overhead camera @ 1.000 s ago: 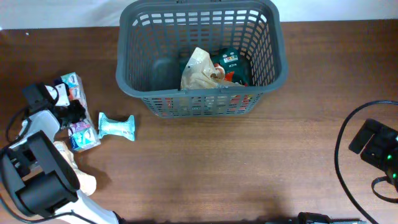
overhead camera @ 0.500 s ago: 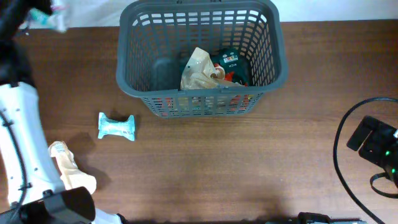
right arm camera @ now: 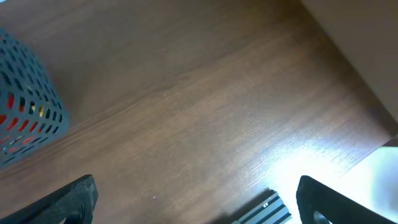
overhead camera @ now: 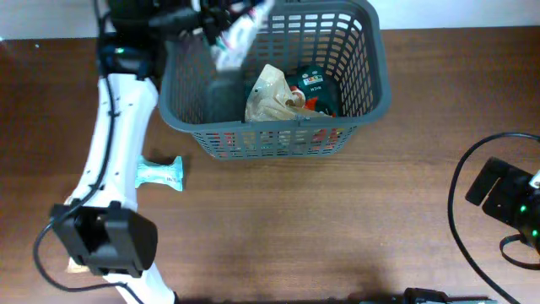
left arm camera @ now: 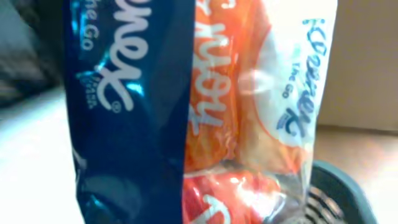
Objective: Pack container
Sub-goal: 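Lift the Kleenex multipack with the left gripper and drop it into the basket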
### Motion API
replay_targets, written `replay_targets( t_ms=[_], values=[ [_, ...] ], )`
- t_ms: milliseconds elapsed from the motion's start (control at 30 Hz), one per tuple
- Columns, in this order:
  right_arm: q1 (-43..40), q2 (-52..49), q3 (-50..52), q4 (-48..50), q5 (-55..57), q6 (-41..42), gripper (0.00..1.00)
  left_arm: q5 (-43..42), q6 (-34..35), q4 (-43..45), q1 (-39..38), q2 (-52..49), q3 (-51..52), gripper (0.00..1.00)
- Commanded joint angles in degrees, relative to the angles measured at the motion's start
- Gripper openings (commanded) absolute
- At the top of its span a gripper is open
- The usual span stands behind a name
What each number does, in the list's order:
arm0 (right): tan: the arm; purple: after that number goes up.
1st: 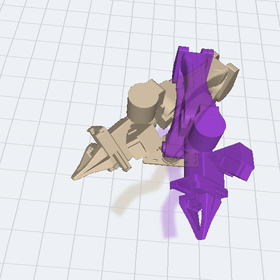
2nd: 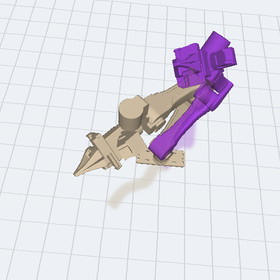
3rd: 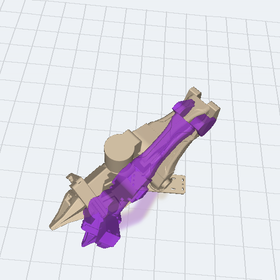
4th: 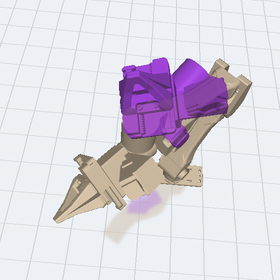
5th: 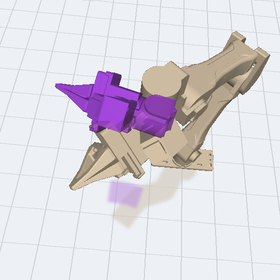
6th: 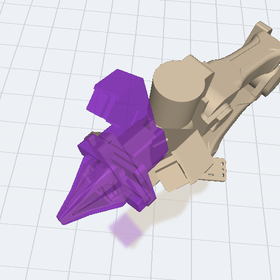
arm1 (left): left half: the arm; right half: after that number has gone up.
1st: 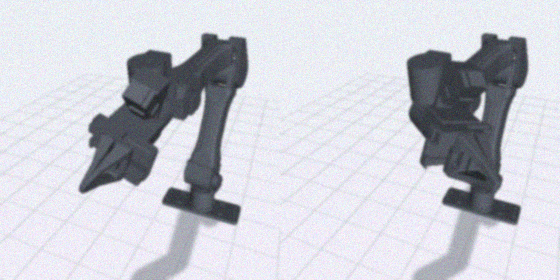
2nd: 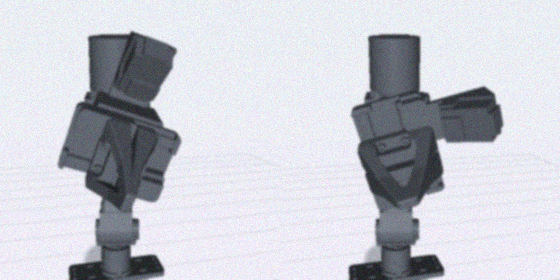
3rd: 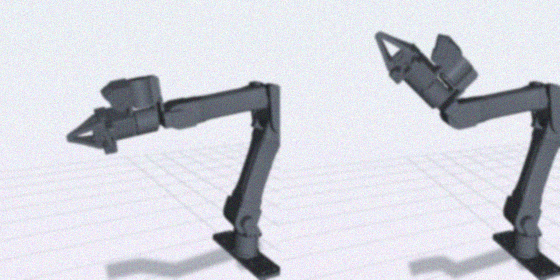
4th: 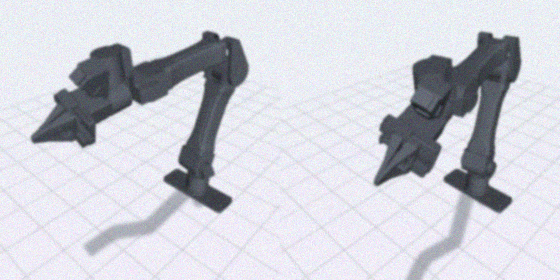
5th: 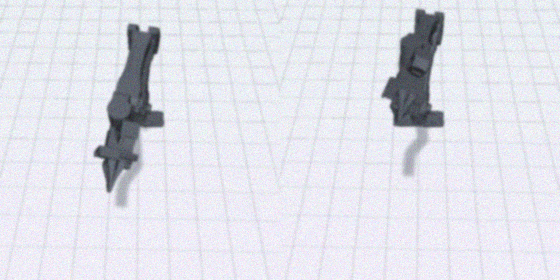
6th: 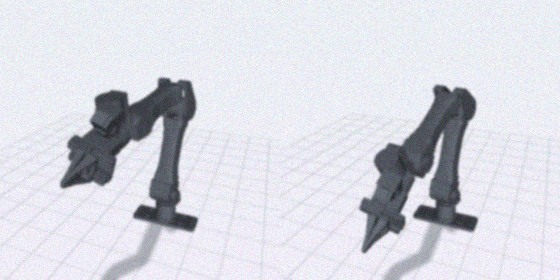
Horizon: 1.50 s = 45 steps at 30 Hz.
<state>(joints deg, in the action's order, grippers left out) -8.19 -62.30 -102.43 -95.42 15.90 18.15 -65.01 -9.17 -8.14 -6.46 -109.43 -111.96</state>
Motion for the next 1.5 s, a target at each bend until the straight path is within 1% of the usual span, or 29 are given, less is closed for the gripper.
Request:
replay_targets(
  t_ms=[0,67,100,167,200,267,333,400,467,600,733,800,933,1000,1033,1100,1133,1167,1300,1333,1467],
  values=[
    [0.42,0.07,0.17,0.11,-0.72,-0.33,0.99,-1.44,-9.66,-9.99,-2.84,-1.27,-0.59,0.01],
    [0.42,0.07,0.17,0.13,-0.72,-0.33,0.99,5.11,-17.11,-20.96,-4.22,-1.49,-0.59,0.01],
    [0.42,0.07,0.17,0.13,-0.72,-0.33,0.99,7.91,-19.8,-24.33,-4.66,-1.49,-0.59,0.02],
    [0.42,0.07,0.17,0.2,-0.72,-0.33,0.99,18.69,-27.67,-33.73,-6.1,-1.49,-0.59,0.01],
    [0.42,0.07,0.17,0.24,-0.72,-0.33,0.99,22.18,-29.59,-36.28,-6.67,-1.49,-0.59,0.02],
    [0.42,0.07,0.17,0.26,-0.72,-0.33,0.99,33.07,-35.15,-43.43,-8.17,-1.62,-0.59,0.02],
    [0.42,0.07,0.17,0.28,-0.72,-0.31,0.99,40.09,-37.79,-47.06,-9.18,-2.01,-0.59,0.01],
    [0.42,0.07,0.17,0.26,-0.72,-0.33,0.99,45.24,-38.99,-48.76,-9.7,-2.78,-0.59,0.02],
    [0.42,0.07,0.17,0.26,-0.85,-0.33,0.99,47.52,-40.63,-49.72,-9.9,-3.32,-0.59,0.02],
    [0.42,0.07,0.17,0.24,-1.18,-0.33,0.99,49.42,-45.22,-50.71,-9.9,-4.35,-0.59,0.02],
    [0.42,0.07,0.17,0.24,-1.33,-0.33,0.99,51.23,-52.76,-50.9,-9.9,-5.88,-0.59,0.01],
    [0.42,0.07,0.17,0.22,-1.33,-0.33,0.99,51.23,-55.3,-50.99,-9.9,-6.82,-0.59,0.01],
    [0.42,0.07,0.17,0.24,-1.31,-0.35,0.99,51.12,-56.7,-50.86,-9.9,-7.82,-0.59,0.02],
    [0.42,0.07,0.17,0.26,-1.33,-0.35,0.99,51.12,-58.8,-50.86,-9.9,-7.89,-0.59,0.02],
    [0.42,0.07,0.17,0.26,-1.33,-0.35,0.99,51.15,-60.67,-50.69,-9.9,-7.89,-0.59,0.33],
    [0.42,0.07,0.17,0.26,-1.31,-0.35,0.99,51.12,-60.98,-49.86,-9.9,-7.89,-0.59,0.7],
    [0.42,0.07,0.17,0.28,-1.33,-0.35,0.99,51.08,-60.98,-49.48,-9.9,-7.89,-0.59,0.82],
    [0.42,0.07,0.17,0.26,-1.31,-0.35,0.99,50.93,-60.98,-49.09,-9.9,-7.87,-0.59,0.99],
    [0.42,0.07,0.17,0.31,-1.31,-0.35,0.99,50.93,-60.85,-47.1,-9.9,-7.74,-0.68,0.99],
    [0.42,0.07,0.17,0.33,-1.31,-0.35,0.99,51.1,-59.82,-46.47,-9.88,-7.56,-0.81,0.99],
    [0.42,0.04,0.17,0.7,-1.33,-0.35,0.99,52.89,-45.53,-44.09,-8.35,-5.29,-4.37,0.99]
  ],
)
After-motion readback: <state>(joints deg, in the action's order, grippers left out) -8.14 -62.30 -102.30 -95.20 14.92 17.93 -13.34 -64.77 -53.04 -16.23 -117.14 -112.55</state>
